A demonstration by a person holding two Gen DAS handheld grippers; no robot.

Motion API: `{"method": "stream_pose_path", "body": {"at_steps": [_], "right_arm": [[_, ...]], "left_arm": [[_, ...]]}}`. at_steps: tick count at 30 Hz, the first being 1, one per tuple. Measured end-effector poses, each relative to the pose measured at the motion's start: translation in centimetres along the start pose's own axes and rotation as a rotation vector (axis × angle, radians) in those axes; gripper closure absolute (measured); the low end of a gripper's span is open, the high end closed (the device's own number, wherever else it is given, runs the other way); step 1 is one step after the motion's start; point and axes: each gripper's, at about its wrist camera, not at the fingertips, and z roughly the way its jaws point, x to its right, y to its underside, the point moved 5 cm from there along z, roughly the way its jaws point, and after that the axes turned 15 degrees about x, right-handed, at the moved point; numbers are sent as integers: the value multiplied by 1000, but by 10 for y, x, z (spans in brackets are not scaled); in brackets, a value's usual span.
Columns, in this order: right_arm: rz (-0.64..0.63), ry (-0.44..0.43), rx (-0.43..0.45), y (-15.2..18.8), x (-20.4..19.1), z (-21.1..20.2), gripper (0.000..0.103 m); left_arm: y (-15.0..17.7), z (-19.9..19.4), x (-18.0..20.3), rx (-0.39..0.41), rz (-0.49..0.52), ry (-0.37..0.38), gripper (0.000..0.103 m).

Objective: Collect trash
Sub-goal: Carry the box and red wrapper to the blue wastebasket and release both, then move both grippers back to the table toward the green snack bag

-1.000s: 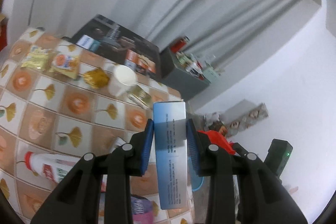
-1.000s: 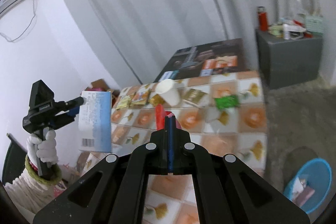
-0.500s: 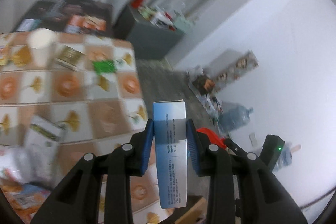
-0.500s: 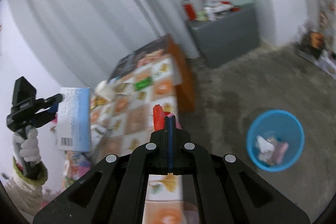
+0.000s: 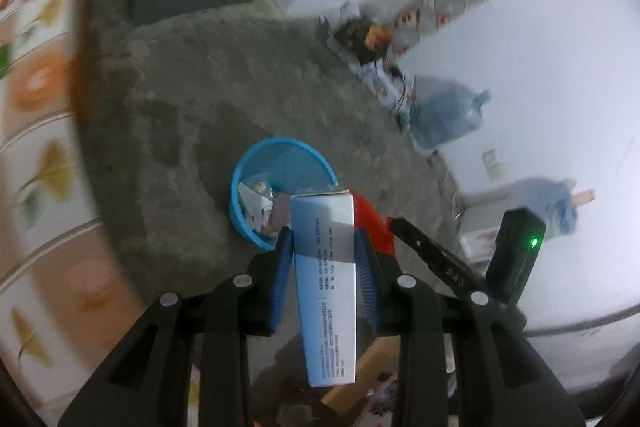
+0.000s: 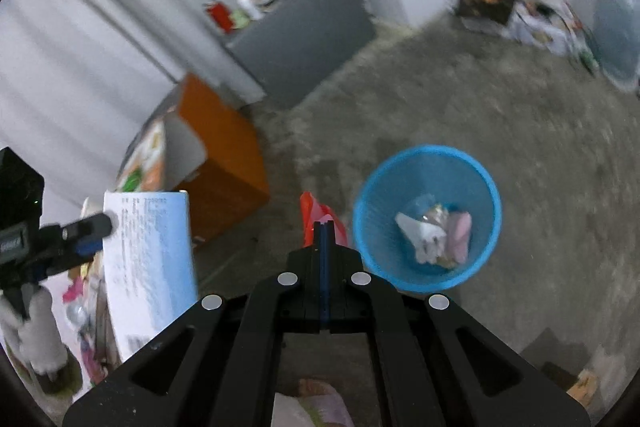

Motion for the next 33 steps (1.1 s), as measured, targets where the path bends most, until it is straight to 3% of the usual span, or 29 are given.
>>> {"method": "stream_pose_path", "body": {"at_steps": [2, 5, 6, 8, 9, 11, 17, 20, 24, 28, 33], "right_arm": [[33, 40, -8, -2, 18, 17, 103], [48, 109, -9, -3, 41, 40, 103], [51, 142, -9, -4, 48, 48, 99], [78, 203, -17, -3, 65, 62, 80], [97, 229, -17, -1, 74, 67, 64], [113, 276, -8, 4, 86, 68, 62], [101, 257, 7, 22, 85, 42, 62], [86, 223, 27, 24, 73, 22, 62], [56, 128, 84, 21, 45, -10, 57], [43, -70, 73, 32, -3, -38, 52], [3, -244, 22, 54, -68, -53, 49]], "left_arm": [[2, 35, 14, -27, 63, -17, 73], [1, 74, 22, -24, 60, -6, 73], [2, 85, 22, -31, 64, 12, 71], [0, 109, 22, -28, 77, 1, 56], [0, 111, 18, -13, 66, -10, 48], [-1, 116, 12, 2, 26, -2, 48], [-6, 89, 3, 6, 52, -1, 48], [-12, 44, -8, 16, 68, 10, 48], [-16, -48, -33, 117, 86, -31, 47], [-11, -177, -81, 254, 89, -136, 44], [9, -328, -154, 477, 34, -352, 43]]}}
